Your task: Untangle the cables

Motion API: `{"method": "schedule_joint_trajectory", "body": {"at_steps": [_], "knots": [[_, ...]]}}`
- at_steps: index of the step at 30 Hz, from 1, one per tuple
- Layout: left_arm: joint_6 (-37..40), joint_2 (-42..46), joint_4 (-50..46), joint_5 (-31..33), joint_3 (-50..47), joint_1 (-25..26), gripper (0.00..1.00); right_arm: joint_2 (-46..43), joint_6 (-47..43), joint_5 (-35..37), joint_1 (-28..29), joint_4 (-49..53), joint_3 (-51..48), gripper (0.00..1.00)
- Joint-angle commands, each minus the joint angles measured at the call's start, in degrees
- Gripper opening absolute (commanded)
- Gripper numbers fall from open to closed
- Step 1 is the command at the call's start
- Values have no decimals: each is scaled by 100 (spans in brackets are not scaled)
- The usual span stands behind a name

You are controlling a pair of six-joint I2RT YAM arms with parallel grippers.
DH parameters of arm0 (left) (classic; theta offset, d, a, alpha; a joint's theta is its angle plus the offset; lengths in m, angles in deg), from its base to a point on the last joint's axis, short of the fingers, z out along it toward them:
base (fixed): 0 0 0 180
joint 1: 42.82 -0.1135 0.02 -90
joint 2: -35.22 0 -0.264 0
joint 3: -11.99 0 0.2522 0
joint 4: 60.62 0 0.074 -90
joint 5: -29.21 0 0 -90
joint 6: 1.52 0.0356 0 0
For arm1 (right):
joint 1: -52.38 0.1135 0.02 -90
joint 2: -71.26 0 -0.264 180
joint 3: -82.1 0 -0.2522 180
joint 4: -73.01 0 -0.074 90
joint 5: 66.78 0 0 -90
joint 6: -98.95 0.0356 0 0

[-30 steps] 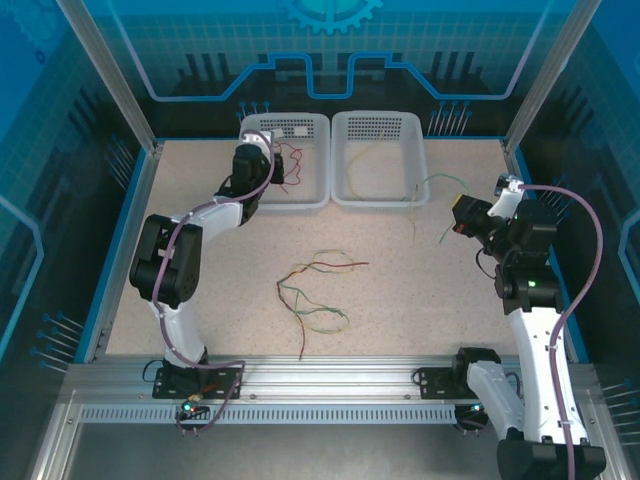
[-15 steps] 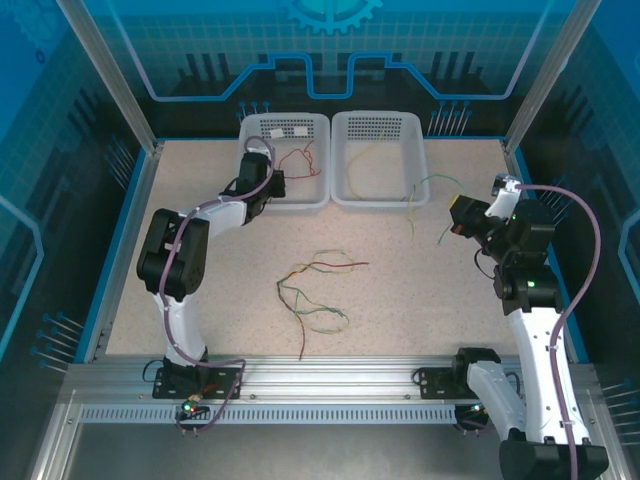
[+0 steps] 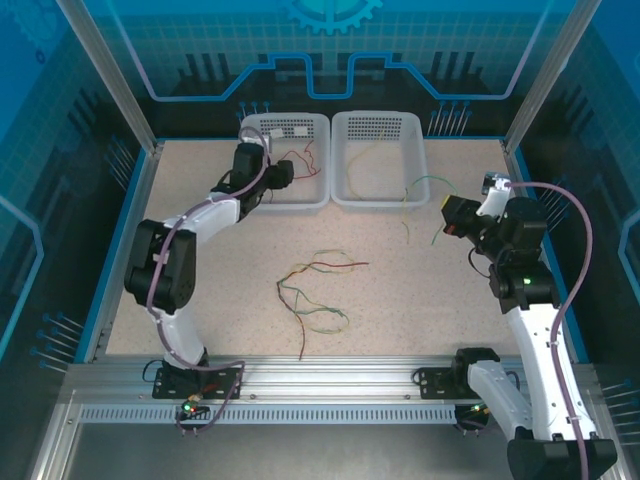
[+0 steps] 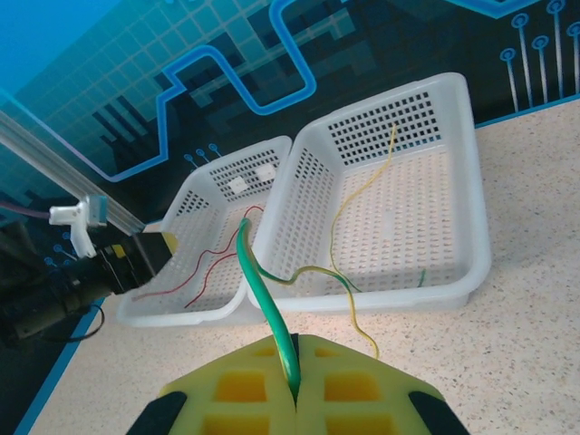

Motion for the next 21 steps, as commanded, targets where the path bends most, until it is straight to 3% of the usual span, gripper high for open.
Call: {"method": "schedule_joint_trajectory", "body": {"at_steps": [1, 2, 9, 21], "knots": [[132, 764, -138, -10, 124, 154, 89, 128, -160, 125, 215, -131, 356, 0], [240, 941, -156, 79, 74, 227, 99, 215, -177, 136, 275, -139, 437, 0], [278, 1958, -472, 208, -313, 515, 98, 953, -83, 319, 602, -445, 986, 0], [-381, 4485, -13, 1454, -2970, 2724, 89, 3396, -83, 503, 639, -508, 2701, 0]]}}
